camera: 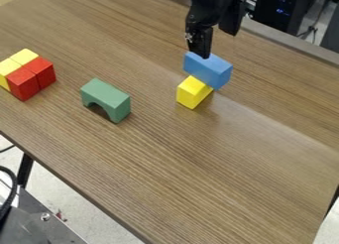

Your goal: Put the green object and put at the top

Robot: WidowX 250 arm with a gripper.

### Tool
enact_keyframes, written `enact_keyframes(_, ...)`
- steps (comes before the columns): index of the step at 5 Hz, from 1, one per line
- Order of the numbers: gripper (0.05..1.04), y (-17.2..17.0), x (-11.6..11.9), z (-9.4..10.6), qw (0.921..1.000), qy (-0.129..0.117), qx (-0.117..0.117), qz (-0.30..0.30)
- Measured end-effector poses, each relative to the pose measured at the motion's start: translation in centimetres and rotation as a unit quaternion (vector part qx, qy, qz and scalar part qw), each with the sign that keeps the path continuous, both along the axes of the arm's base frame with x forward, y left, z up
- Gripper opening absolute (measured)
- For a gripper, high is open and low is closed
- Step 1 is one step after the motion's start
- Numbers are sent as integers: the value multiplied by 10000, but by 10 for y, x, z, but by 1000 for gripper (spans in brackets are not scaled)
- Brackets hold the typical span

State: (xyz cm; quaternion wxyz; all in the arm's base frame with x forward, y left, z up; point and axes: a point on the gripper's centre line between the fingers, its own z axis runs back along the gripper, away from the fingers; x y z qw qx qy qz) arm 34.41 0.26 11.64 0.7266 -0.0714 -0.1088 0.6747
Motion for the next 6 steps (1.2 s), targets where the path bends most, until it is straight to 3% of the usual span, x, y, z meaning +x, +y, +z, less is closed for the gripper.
enact_keyframes(1, 999, 0, -3, -13, 9998, 199, 10, -10)
enact_keyframes(3, 999, 7, -12, -23, 9997, 222, 33, 84)
enact_keyframes(4, 999, 22, -19, -13, 9995, 16, -30, 318)
enact_keyframes(5, 999, 36, -32, -5, 9987, -90, 110, 491)
enact_keyframes(6, 999, 48, -46, -7, 9974, -57, 78, 719)
